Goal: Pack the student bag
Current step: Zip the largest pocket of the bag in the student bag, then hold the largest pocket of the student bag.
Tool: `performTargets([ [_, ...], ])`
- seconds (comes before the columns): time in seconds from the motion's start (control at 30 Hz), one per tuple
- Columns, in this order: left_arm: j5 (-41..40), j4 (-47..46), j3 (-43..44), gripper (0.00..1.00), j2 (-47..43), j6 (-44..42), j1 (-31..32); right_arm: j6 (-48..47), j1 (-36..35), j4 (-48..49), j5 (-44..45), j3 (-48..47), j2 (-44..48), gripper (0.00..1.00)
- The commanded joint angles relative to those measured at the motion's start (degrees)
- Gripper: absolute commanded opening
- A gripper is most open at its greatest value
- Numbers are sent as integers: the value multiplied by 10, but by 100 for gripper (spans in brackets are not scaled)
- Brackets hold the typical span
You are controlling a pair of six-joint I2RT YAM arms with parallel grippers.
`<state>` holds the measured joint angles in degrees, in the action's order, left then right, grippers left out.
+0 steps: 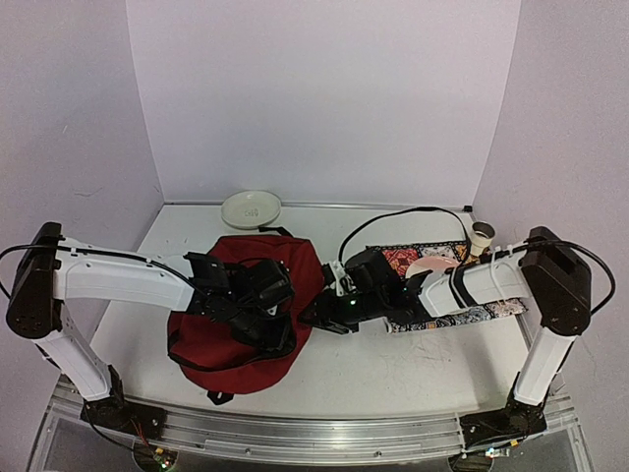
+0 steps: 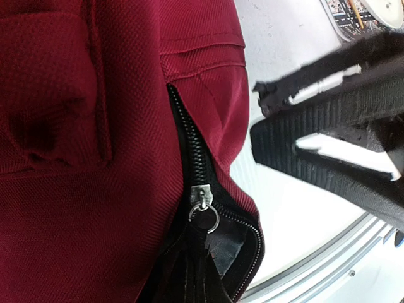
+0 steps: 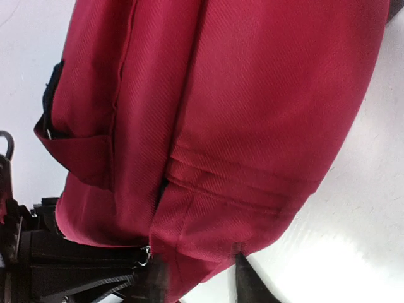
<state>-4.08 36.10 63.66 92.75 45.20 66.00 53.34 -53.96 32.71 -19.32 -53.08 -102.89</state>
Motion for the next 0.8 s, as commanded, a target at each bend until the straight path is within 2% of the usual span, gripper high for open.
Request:
performTargets([
  [0.0, -4, 11, 18, 0, -8, -8, 1, -25, 4, -41, -11, -51, 13, 48],
  [0.23, -15, 11, 37, 3, 5, -14, 2, -21, 4, -90, -27, -96, -29, 49],
  [0.53, -36, 11, 56, 11, 28, -14, 1, -18, 4, -107, -77, -149, -85, 50],
  [0.67, -41, 11, 65, 11, 43, -15, 2, -19, 4, -112, -79, -160, -94, 47],
  [0.77, -44, 10, 62, 8, 47, -13, 2, -18, 5, -114, -73, -158, -94, 42],
])
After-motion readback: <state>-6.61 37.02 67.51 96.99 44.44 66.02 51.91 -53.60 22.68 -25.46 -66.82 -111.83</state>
